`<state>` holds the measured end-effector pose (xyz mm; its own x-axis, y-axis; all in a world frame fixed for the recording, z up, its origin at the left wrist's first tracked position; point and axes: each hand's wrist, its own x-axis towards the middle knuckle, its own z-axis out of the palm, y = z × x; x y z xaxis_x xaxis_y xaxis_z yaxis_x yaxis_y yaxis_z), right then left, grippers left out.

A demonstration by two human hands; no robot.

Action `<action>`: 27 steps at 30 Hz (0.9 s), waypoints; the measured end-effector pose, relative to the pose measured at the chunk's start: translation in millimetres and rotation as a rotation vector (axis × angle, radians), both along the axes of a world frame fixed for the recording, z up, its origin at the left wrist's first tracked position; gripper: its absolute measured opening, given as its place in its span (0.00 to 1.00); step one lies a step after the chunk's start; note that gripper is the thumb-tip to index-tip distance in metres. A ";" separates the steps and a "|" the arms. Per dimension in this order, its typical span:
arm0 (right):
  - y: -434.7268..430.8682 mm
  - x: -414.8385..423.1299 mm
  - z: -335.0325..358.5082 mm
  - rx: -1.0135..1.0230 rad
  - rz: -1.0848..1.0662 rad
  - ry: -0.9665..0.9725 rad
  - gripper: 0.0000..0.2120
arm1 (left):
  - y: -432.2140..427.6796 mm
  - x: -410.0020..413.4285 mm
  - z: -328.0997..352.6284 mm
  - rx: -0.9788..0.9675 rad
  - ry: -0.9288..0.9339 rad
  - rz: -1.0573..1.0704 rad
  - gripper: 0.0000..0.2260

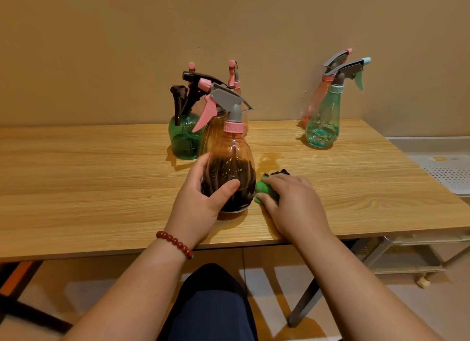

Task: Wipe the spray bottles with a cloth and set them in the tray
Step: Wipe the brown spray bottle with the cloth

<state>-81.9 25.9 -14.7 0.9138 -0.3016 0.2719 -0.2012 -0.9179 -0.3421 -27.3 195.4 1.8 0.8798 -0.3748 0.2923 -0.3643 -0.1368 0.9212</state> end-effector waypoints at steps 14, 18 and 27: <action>48.5 8.0 30.7 0.878 0.237 -0.543 0.15 | 2.9 -1.1 -7.7 -0.052 -0.037 -0.050 0.23; 51.1 3.6 13.0 0.900 0.197 -0.576 0.15 | 2.4 2.5 -10.1 -0.069 -0.025 -0.023 0.22; 48.7 11.1 23.5 0.788 0.193 -0.381 0.18 | 1.4 9.2 -15.7 -0.086 -0.022 -0.009 0.25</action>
